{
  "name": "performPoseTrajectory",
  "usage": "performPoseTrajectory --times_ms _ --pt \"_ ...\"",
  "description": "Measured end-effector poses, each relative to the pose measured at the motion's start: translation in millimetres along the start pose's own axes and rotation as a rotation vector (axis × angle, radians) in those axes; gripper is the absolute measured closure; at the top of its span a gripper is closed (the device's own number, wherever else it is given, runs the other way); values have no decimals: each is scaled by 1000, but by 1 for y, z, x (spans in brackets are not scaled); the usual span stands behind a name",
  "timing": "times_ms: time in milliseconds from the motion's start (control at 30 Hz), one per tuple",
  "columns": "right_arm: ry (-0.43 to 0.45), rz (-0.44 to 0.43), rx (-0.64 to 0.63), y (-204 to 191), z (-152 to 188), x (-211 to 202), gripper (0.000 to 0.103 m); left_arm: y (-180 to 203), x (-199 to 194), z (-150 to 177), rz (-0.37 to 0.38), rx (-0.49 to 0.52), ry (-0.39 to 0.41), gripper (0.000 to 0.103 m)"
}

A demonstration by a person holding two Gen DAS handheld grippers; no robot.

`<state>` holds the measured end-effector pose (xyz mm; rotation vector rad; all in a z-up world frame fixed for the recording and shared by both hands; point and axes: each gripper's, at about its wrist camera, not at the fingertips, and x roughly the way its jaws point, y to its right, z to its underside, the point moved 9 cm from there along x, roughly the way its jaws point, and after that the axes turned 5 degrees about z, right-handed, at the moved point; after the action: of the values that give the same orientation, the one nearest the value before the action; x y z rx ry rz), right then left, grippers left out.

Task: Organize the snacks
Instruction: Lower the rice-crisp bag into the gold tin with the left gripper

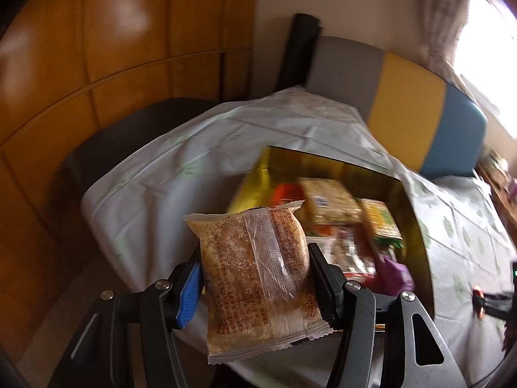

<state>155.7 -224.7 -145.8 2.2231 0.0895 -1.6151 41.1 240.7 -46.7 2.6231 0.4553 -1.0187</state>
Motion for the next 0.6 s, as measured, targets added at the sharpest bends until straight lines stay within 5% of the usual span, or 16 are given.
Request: performPoseTrajectory --times_ms 200,600 --pt "-1 2 1 0 0 -1 76 -18 5 8 10 -87 -36 43" --pt "1 8 4 -1 1 -1 76 51 41 12 220 -134 -140 43"
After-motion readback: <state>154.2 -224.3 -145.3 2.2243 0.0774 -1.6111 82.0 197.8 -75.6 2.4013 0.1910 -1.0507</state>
